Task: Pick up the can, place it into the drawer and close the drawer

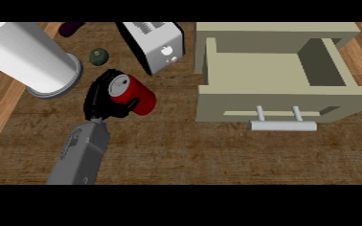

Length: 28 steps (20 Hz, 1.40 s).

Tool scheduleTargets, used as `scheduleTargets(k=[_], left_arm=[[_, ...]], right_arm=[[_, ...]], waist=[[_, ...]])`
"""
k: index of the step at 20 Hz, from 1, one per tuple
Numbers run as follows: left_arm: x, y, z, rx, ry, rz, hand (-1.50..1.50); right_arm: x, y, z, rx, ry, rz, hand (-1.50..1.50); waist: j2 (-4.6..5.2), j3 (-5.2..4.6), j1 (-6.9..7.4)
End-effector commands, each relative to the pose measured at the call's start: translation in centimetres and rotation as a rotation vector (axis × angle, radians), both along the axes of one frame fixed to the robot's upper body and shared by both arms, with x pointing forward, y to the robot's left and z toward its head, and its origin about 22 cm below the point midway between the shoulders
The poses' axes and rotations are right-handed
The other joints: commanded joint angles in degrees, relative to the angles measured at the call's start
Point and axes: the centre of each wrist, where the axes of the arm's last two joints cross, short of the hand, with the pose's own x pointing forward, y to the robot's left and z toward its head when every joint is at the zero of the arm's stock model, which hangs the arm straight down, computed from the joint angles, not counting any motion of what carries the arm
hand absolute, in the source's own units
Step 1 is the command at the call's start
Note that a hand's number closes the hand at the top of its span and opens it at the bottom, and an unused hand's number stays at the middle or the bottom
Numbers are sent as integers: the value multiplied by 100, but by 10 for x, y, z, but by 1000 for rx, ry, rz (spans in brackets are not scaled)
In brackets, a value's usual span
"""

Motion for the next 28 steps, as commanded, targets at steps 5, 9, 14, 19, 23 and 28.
scheduleTargets(k=[5,9,14,19,23,28], left_arm=[[13,-36,90,51,-70,29,150],[7,-61,121,71,-80,26,150],[15,-87,146,92,-74,2,150],[26,-97,189,123,-102,12,150],[37,-126,208,128,-104,3,150],[51,-150,219,132,-117,-6,150]], right_arm=[[-6,-5,-16,12,0,0,-150],[-7,9,12,10,-27,7,-150],[14,-4,12,12,-13,11,-150],[12,4,10,8,-14,5,-150],[5,12,-5,16,-2,15,-150],[17,11,12,19,-2,31,-150]], waist=[[26,-1,-70],[30,-7,-101],[54,-9,-98],[55,-7,-96],[57,-5,-166],[72,-9,-152]])
